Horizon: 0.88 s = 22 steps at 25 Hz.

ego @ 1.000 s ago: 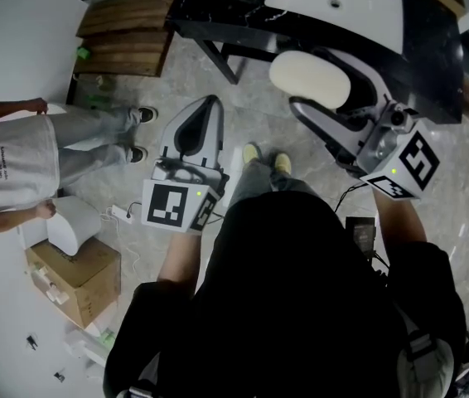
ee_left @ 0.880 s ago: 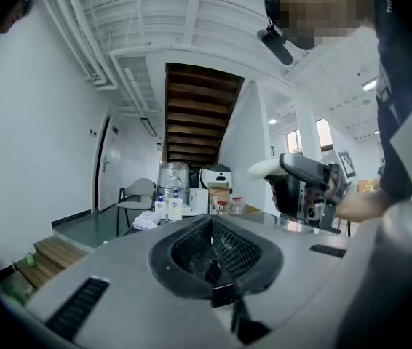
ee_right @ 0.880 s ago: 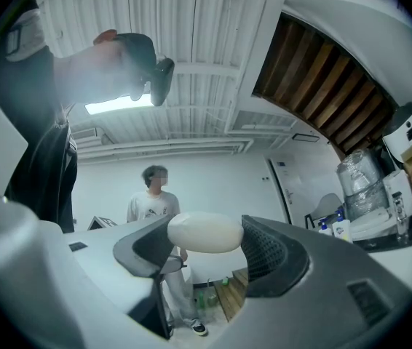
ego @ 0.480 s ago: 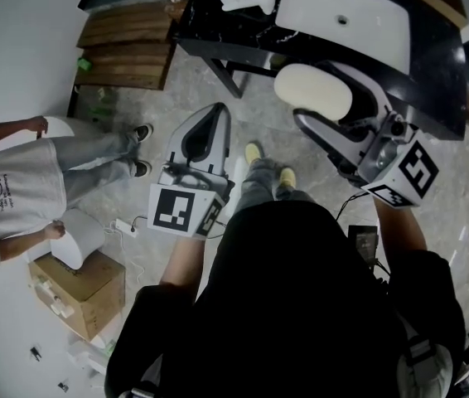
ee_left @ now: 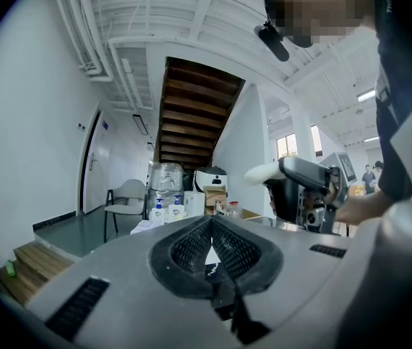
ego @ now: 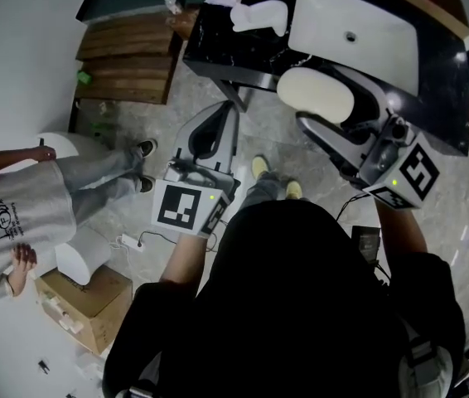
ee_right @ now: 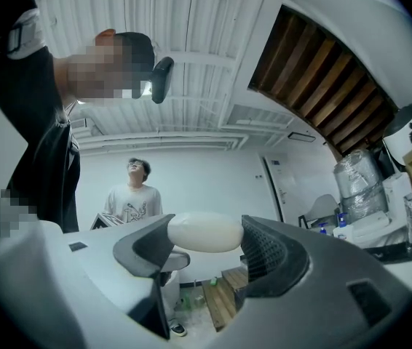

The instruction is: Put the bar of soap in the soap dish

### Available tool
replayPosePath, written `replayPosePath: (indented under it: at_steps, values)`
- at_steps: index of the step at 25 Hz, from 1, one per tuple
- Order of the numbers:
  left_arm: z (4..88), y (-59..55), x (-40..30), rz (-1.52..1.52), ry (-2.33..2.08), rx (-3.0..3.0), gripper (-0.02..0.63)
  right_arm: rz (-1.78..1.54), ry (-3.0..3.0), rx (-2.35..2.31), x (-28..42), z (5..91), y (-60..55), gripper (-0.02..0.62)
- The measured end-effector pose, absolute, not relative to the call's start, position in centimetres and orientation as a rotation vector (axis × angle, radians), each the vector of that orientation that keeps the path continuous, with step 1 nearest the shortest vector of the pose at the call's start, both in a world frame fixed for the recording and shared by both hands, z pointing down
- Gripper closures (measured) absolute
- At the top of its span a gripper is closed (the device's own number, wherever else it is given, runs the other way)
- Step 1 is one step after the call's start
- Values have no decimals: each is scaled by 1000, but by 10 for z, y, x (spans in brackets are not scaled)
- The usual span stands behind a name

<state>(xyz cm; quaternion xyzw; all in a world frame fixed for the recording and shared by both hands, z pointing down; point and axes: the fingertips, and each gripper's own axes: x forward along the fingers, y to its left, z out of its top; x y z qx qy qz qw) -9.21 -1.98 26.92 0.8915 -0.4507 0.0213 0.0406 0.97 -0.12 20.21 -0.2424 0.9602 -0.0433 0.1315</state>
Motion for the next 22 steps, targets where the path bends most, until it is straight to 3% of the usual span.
replayPosePath:
  at_steps: [22]
  values:
    - [280,-90,-142,30,-1228,2759,603,-136,2768,-821,-46,201,-77,314]
